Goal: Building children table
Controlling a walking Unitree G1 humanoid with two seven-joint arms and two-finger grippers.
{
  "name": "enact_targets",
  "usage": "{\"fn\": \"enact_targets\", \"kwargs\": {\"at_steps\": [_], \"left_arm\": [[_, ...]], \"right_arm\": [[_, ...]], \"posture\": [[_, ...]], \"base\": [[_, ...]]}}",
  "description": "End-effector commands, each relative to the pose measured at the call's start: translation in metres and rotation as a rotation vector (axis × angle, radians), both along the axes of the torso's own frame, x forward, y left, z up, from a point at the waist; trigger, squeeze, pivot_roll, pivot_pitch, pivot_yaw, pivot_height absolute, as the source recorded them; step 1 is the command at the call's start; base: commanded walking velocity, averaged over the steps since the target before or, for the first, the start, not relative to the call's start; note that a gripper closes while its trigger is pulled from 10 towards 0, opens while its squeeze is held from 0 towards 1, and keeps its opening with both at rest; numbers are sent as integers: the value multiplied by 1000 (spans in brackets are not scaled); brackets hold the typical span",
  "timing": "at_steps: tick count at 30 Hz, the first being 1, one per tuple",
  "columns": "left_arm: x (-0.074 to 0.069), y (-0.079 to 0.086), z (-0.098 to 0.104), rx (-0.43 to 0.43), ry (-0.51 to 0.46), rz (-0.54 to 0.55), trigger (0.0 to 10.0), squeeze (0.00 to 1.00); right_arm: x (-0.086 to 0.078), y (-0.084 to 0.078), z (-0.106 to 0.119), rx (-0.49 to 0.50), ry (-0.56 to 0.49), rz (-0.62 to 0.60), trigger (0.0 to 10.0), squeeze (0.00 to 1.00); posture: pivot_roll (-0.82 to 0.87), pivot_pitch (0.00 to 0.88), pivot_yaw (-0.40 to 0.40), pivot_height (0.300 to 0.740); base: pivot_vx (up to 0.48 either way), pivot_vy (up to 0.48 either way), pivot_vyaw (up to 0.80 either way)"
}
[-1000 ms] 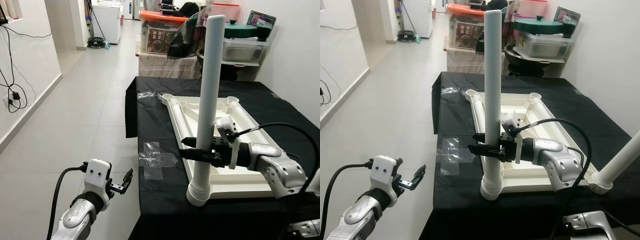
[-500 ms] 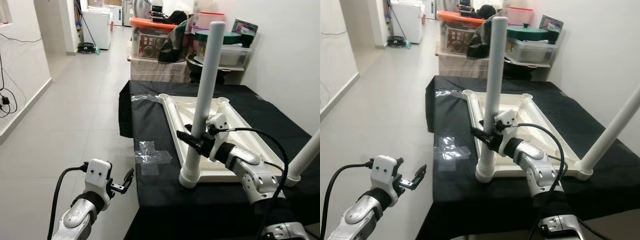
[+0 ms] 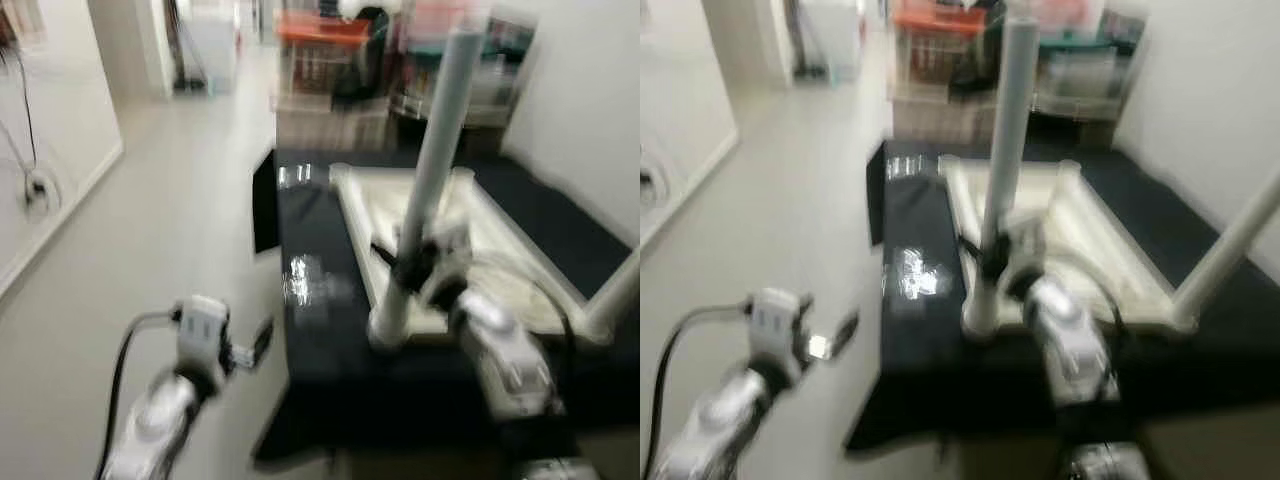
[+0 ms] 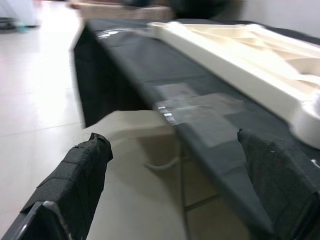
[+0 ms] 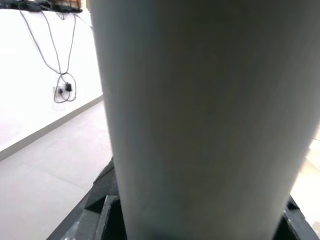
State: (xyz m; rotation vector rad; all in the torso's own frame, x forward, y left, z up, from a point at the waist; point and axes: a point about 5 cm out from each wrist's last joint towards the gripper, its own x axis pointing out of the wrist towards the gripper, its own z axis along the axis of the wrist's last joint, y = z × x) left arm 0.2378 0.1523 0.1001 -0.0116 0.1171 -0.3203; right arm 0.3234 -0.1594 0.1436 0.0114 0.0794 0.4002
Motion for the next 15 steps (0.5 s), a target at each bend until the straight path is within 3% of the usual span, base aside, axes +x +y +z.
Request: {"fn": "enact_targets", "kwargs": {"at_steps": [1,5,15], "left_arm": [[2,-4,1,1,-2,-8,10000,0],[2,-5,0,-1,2,-11,10000,0],[3,-5,-1,-2,0,-5,10000,0]], "right_arm": [[-11,-4,-47,5,246,-53,0,0],[-9,-4,-56,66,332,-147,0,0],[-8,-14,-63,-5,388,-315,0,0]], "posture": [[111,0,-93,740],[114,0,-96,740],[109,0,-99,740]], "base": [[0,0,0],[0,0,0],[0,0,0]]}}
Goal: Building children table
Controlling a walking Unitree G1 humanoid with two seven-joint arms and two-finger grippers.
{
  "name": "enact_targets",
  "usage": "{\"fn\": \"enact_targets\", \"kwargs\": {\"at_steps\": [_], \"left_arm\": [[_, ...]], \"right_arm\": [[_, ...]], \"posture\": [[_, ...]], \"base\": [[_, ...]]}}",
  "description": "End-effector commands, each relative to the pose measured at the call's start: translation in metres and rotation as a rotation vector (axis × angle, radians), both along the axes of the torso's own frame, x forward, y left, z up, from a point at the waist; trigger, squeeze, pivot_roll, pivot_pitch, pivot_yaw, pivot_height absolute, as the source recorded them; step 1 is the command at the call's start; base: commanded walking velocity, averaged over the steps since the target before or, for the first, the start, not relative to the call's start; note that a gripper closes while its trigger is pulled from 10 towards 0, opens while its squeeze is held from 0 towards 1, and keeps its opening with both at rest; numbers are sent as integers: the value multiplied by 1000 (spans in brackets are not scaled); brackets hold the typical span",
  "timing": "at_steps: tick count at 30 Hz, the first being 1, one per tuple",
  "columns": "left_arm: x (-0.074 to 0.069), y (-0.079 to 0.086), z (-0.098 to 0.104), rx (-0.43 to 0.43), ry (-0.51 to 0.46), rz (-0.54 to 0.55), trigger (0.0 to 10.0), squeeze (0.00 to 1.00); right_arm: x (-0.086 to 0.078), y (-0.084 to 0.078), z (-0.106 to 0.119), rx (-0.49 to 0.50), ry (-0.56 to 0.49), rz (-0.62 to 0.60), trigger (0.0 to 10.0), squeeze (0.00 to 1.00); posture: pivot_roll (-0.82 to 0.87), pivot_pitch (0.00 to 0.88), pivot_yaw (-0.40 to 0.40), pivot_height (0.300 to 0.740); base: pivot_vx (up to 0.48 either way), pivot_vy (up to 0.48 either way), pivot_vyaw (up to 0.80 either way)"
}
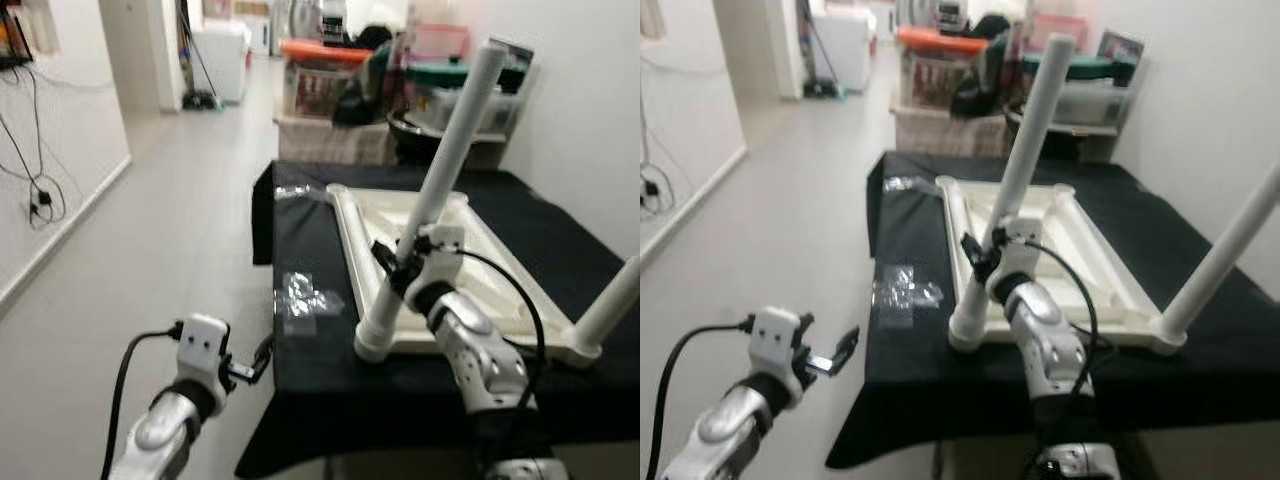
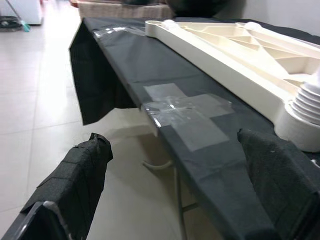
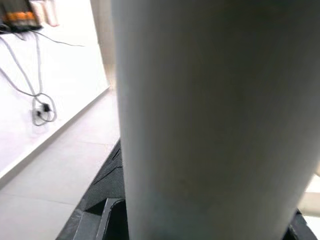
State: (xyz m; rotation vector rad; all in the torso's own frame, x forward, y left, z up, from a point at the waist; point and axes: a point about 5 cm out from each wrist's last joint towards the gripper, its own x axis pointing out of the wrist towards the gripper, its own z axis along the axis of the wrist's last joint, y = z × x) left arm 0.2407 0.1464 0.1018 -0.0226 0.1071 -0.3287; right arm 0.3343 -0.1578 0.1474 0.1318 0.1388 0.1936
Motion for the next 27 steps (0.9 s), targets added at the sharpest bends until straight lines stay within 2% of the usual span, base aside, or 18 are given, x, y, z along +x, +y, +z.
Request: {"fn": "enact_targets", "kwargs": {"at_steps": [1,6,8,11,13,23,27], "left_arm": [[0,0,-3,11,7,4,10000,0],[1,0,-3,11,7,7,10000,0],[1,0,-3,11,6,8,10000,0],[1,0,-2,12,3,10,10000,0],[3,3,-1,16,-3,26,10000,0],[3,5,-1,21,-5,40,10000,0],[3,5,-1,23,-5,45,10000,0]], "right_arm": [[-20,-17,-68,-84,327,-107,0,0],[-24,-16,-70,-155,348,-125,0,0],[-25,-16,-72,-186,365,-172,0,0],[-25,-19,-71,-186,363,-229,0,0],[-25,-25,-67,-163,340,-355,0,0],[-30,-30,-59,-125,269,-522,0,0],[-31,-31,-57,-128,254,-548,0,0]], "posture": [[107,0,-99,740],[105,0,-100,740],[107,0,-103,740],[110,0,-105,740],[116,0,-109,740],[119,0,-108,740],[119,0,-108,740]], "base": [[0,0,0],[0,0,0],[0,0,0],[0,0,0],[0,0,0],[0,0,0],[0,0,0]]}}
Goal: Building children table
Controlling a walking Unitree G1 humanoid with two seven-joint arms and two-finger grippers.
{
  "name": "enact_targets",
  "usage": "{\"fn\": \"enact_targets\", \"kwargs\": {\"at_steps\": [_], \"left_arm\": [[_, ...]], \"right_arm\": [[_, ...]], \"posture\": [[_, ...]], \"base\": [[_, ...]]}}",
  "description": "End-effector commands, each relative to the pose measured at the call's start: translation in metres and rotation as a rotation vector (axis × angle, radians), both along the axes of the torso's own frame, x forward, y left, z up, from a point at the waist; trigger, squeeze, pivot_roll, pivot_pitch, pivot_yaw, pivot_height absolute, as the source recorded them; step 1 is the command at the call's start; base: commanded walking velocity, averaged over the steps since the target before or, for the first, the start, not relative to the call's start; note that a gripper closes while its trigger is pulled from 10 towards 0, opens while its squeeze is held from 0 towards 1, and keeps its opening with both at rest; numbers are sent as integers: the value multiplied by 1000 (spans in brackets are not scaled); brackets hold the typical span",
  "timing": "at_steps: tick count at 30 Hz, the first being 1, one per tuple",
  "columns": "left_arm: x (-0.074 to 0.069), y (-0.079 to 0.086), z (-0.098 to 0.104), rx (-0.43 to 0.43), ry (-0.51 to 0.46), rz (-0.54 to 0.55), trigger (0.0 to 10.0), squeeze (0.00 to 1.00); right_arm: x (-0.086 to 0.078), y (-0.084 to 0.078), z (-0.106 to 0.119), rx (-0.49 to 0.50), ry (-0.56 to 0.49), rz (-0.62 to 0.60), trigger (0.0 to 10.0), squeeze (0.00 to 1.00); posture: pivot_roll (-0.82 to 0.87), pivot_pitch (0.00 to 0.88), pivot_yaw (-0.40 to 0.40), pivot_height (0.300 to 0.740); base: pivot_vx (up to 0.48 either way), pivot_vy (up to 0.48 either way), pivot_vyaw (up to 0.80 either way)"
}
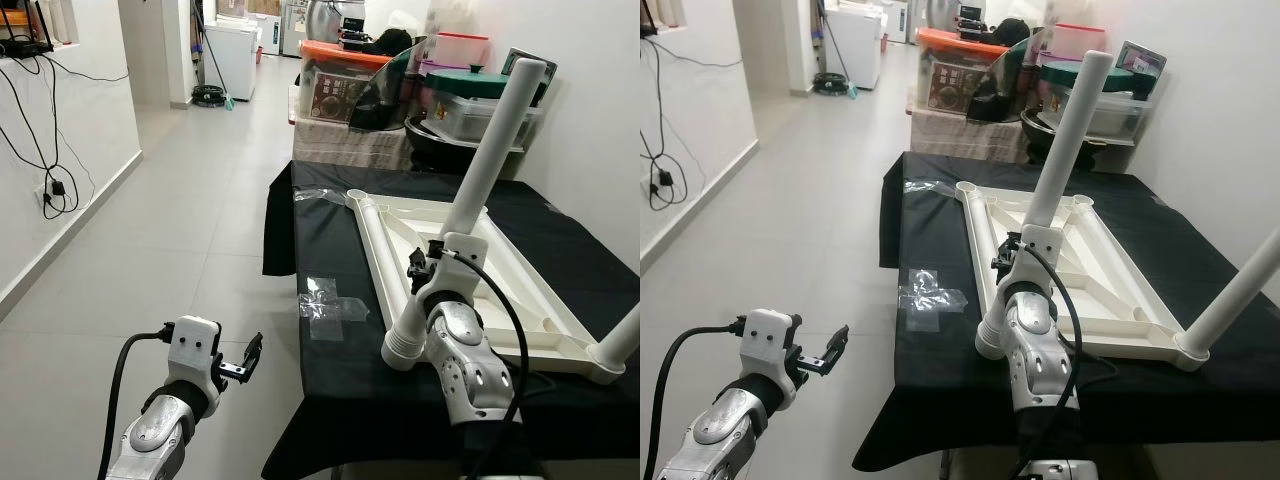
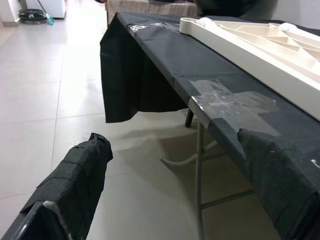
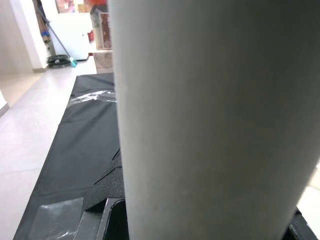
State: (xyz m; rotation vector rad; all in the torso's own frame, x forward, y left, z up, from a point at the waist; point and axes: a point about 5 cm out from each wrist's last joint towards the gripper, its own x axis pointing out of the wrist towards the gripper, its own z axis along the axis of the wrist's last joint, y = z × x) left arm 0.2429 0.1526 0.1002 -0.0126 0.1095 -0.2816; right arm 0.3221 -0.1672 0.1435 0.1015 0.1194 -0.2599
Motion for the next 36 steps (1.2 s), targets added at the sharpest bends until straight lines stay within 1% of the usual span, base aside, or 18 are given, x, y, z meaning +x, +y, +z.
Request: {"fn": "enact_targets", "kwargs": {"at_steps": [1,5,9,13,17,19,20,21,22,23,28,34,36], "left_arm": [[1,-1,1,11,-7,2,10000,0],[1,0,1,12,-9,8,10000,0],[3,3,1,16,-14,26,10000,0],[4,3,1,17,-17,32,10000,0],[4,3,2,18,-19,34,10000,0],[5,4,2,21,-20,38,10000,0],[5,4,2,21,-20,38,10000,0],[5,5,2,22,-21,40,10000,0],[5,5,2,22,-21,40,10000,0],[5,5,2,23,-21,41,10000,0],[5,4,2,21,-20,38,10000,0],[6,4,2,24,-21,38,10000,0],[6,5,2,25,-20,37,10000,0]], "right_arm": [[-19,-22,-51,-19,236,-123,0,0],[-17,-22,-46,-37,209,-141,0,0],[-16,-25,-38,-57,174,-186,0,0],[-17,-27,-30,-68,118,-230,0,0],[-18,-24,-27,-81,92,-219,0,0],[-18,-19,-26,-54,78,-174,0,0],[-18,-19,-26,-54,78,-174,0,0],[-18,-16,-27,-43,77,-139,1765,0],[-18,-16,-27,-43,77,-139,1765,0],[-17,-13,-28,-42,83,-108,10000,0],[-16,-9,-27,-39,87,-66,10000,0],[-17,-12,-24,-36,77,-81,10000,0],[-19,-11,-25,-38,62,-58,10000,0]], "posture": [[119,0,-108,740],[120,0,-108,740],[119,0,-108,740],[121,0,-107,740],[120,0,-106,740],[120,0,-105,740],[120,0,-105,740],[120,0,-104,740],[120,0,-104,740],[120,0,-104,740],[115,0,-101,740],[113,0,-98,740],[110,0,-95,740]], "base": [[0,0,0],[0,0,0],[0,0,0],[0,0,0],[0,0,0],[0,0,0],[0,0,0],[0,0,0],[0,0,0],[0,0,0],[0,0,0],[0,0,0],[0,0,0]]}}
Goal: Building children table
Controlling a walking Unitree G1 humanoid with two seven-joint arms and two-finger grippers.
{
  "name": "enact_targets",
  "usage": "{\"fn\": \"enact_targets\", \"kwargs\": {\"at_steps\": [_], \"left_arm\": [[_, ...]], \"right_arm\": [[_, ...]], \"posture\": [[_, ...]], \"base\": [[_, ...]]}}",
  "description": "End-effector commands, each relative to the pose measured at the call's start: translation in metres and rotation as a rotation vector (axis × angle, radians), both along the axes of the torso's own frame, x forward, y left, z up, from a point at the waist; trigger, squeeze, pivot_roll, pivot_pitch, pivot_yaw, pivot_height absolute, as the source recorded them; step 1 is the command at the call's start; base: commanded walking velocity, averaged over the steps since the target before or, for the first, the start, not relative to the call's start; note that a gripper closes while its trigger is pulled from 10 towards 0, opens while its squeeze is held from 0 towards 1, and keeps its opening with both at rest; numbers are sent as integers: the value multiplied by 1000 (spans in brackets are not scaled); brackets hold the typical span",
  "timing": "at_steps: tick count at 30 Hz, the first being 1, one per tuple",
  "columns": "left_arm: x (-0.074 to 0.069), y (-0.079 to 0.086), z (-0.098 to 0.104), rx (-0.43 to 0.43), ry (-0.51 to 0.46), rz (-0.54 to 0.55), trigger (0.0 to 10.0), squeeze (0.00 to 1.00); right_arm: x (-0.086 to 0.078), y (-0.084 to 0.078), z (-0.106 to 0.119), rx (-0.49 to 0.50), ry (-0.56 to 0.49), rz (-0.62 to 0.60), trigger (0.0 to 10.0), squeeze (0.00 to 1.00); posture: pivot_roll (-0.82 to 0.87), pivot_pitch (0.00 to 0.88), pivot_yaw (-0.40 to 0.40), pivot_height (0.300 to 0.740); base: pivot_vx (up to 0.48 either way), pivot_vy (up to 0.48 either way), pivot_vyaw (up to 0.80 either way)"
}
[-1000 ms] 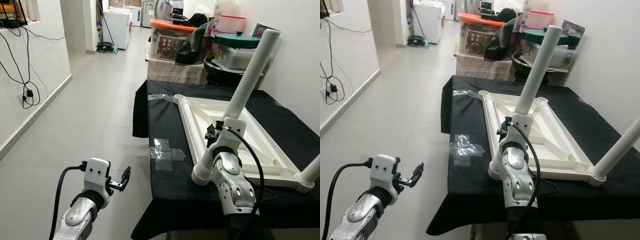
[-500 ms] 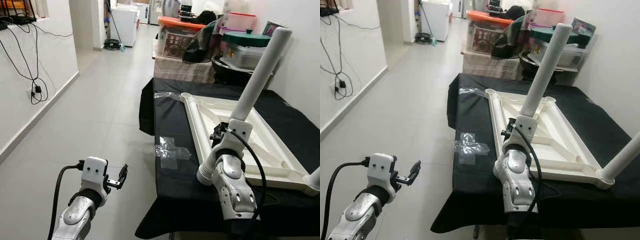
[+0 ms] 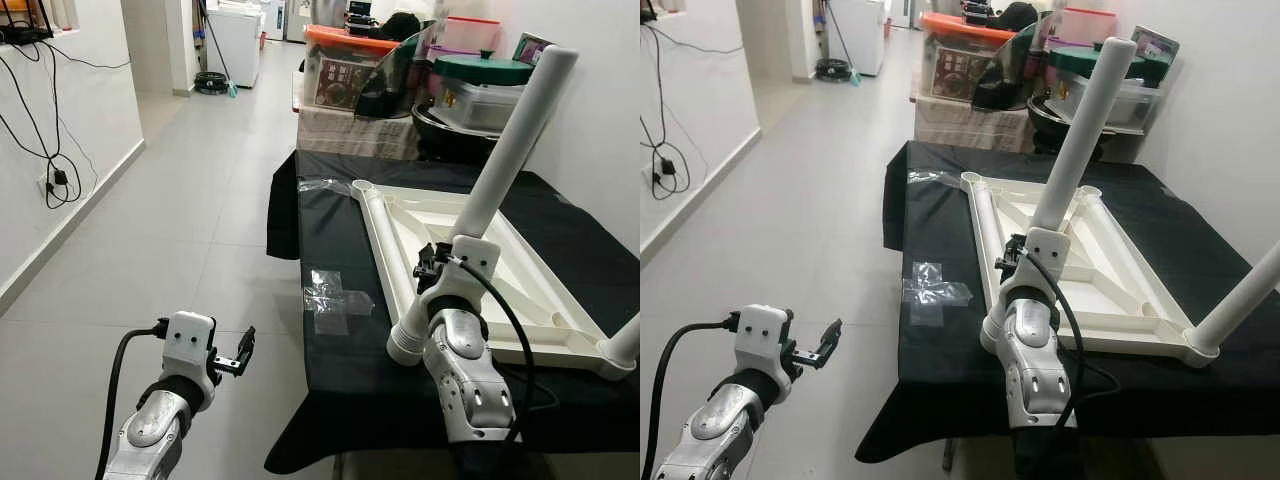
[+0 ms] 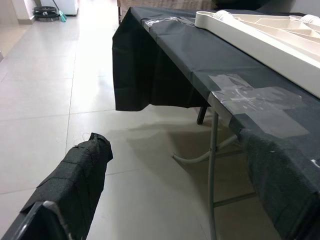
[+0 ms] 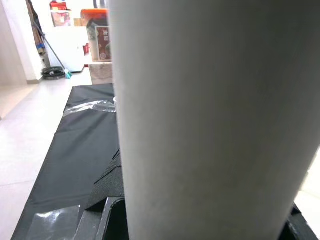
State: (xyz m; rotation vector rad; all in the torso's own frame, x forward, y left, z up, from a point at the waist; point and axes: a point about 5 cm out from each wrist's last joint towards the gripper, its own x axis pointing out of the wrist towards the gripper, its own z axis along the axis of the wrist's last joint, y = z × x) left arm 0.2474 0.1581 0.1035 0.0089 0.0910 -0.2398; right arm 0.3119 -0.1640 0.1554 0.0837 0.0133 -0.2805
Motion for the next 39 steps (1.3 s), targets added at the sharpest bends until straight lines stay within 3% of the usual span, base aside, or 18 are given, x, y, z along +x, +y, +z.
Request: {"fn": "enact_targets", "kwargs": {"at_steps": [1,12,39], "left_arm": [[1,-1,-2,4,1,-3,10000,0],[3,-2,-2,3,1,-8,10000,0],[5,-4,-5,2,3,-16,10000,0]], "right_arm": [[-9,-14,-37,-2,163,-37,10000,0],[-7,-8,-34,-48,161,49,10000,0],[-3,-11,-18,-48,137,80,10000,0]], "posture": [[110,0,-95,740],[107,0,-94,740],[95,0,-95,740]], "base": [[0,0,0],[0,0,0],[0,0,0]]}}
